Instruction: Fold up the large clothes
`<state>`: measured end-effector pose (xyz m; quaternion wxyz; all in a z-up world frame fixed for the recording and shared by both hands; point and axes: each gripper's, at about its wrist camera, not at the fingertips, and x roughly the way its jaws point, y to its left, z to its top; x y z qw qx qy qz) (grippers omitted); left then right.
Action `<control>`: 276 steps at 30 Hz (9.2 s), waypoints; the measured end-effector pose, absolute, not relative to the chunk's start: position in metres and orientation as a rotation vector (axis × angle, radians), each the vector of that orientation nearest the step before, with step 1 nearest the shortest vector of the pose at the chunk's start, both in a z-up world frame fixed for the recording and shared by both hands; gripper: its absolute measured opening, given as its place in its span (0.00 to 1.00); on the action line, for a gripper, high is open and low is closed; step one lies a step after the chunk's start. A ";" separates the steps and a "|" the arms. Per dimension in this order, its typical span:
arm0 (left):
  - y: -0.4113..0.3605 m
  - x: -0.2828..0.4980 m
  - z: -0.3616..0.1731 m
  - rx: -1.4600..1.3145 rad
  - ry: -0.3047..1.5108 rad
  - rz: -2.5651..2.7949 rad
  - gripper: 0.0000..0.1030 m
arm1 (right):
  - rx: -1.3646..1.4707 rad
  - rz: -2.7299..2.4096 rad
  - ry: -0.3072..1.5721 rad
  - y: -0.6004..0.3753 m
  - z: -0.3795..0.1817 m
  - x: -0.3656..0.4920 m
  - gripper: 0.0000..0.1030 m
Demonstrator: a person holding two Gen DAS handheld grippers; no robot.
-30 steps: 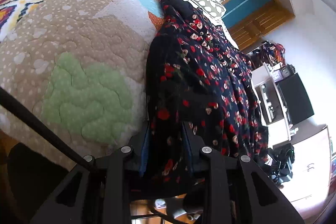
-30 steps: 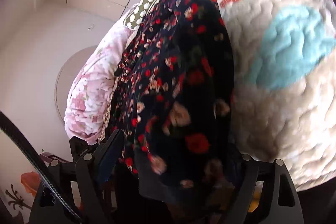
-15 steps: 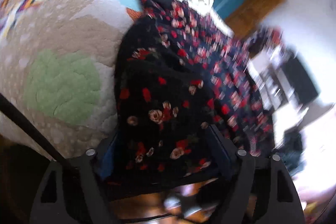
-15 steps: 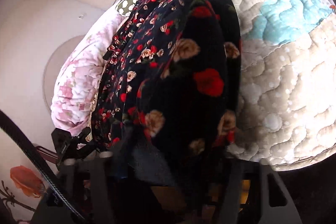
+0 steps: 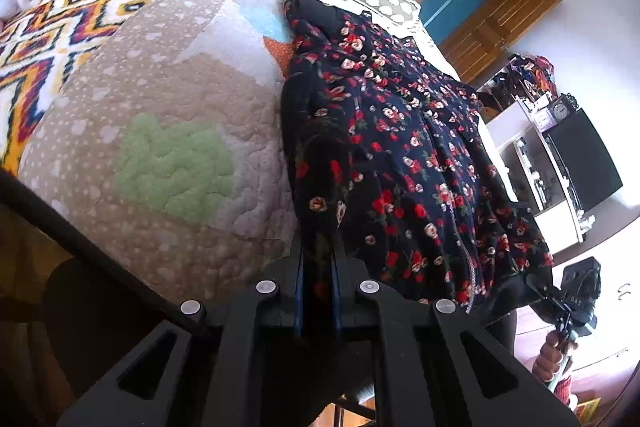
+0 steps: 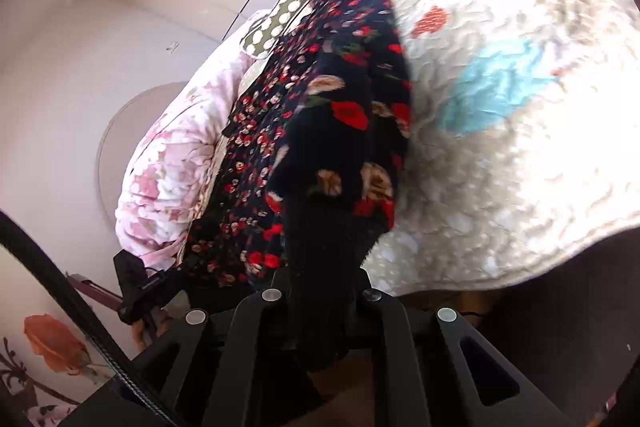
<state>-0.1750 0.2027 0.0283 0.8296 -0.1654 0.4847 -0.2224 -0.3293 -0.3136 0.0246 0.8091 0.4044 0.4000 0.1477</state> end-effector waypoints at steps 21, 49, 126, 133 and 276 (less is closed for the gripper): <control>0.131 0.109 0.111 -0.438 1.002 -0.306 0.10 | 0.739 0.180 0.701 -0.383 0.148 -0.077 0.10; 0.169 0.135 0.106 -0.491 0.925 -0.178 0.58 | 0.626 0.101 0.805 -0.387 0.123 0.059 0.67; 0.135 0.030 0.034 -0.199 0.858 -0.317 0.73 | 0.071 -0.274 1.121 -0.188 0.032 0.152 0.54; 0.107 0.018 0.030 -0.137 0.855 -0.327 0.75 | -0.023 -0.182 1.049 -0.194 0.076 0.122 0.54; 0.280 -0.012 0.049 -0.438 0.691 0.015 1.00 | 0.068 0.189 0.820 -0.042 0.116 0.022 0.50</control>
